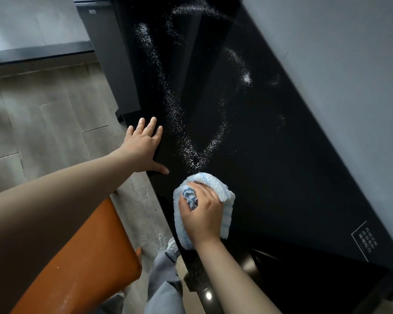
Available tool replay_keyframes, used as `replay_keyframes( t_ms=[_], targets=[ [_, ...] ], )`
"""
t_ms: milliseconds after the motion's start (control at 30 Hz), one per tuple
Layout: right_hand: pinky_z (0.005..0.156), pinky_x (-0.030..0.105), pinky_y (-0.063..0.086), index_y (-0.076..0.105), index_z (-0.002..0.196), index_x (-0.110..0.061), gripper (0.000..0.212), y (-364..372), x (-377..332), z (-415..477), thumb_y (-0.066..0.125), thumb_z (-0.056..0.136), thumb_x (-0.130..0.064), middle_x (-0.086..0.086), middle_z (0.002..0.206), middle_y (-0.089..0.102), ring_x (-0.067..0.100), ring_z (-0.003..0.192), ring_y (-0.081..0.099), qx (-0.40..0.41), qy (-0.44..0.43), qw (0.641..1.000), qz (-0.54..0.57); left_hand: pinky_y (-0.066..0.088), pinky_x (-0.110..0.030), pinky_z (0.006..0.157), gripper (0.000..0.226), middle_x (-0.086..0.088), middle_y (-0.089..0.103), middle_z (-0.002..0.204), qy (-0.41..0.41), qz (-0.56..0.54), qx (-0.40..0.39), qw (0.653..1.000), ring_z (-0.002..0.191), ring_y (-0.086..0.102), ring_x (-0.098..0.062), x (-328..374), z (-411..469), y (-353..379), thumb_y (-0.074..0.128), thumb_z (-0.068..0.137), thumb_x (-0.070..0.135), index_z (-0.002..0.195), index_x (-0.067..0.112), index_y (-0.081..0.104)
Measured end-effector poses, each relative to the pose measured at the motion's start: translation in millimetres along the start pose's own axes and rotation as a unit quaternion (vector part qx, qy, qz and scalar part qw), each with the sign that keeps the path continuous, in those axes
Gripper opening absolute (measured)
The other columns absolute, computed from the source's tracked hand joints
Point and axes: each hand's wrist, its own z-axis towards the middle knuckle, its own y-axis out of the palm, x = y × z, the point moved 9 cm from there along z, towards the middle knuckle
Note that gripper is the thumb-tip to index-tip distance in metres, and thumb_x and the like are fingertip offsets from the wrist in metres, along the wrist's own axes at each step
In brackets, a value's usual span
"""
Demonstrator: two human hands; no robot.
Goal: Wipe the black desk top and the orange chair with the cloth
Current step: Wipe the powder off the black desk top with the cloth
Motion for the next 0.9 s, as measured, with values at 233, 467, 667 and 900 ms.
replay_keyframes(
  t_ms=[233,467,667,900],
  targets=[
    [0.091,0.029,0.048,0.071,0.102,-0.015,0.036,11,-20,-18,0.052,0.083,-0.038,-0.001,0.101,0.072,0.013,0.095,0.066,-0.015,-0.014,1.000,0.005,0.004,-0.051,0.119,0.133,-0.008,-0.017,0.160,0.005,-0.002,0.010,1.000,0.147,-0.013,-0.034,-1,0,0,0.064,0.059,0.080,0.154,0.016,-0.004],
    [0.085,0.037,0.054,0.070,0.096,-0.016,0.031,27,-41,-38,0.049,0.086,-0.037,-0.002,0.091,0.071,0.010,0.086,0.065,-0.046,-0.025,0.998,0.029,0.009,-0.052,0.119,0.131,-0.010,-0.013,0.161,0.017,0.007,0.019,1.000,0.147,-0.008,-0.036,-1,-2,-4,0.064,0.061,0.079,0.154,0.015,-0.002],
    [0.081,0.038,0.055,0.070,0.087,-0.016,0.032,40,-52,-50,0.047,0.090,-0.038,-0.002,0.084,0.071,0.008,0.079,0.064,-0.060,-0.033,0.997,0.037,0.012,-0.050,0.118,0.123,-0.008,-0.009,0.161,0.046,0.002,0.021,0.999,0.148,-0.005,-0.034,-7,-1,-8,0.068,0.065,0.072,0.155,0.018,0.003],
    [0.073,0.033,0.056,0.066,0.079,-0.015,0.029,50,-69,-57,0.047,0.092,-0.033,-0.003,0.078,0.068,0.007,0.074,0.062,-0.063,-0.038,0.995,0.061,0.011,-0.049,0.119,0.118,-0.009,-0.009,0.161,0.060,0.005,0.011,0.998,0.148,-0.005,-0.034,-9,-1,-7,0.070,0.070,0.065,0.155,0.019,0.003]
  ],
)
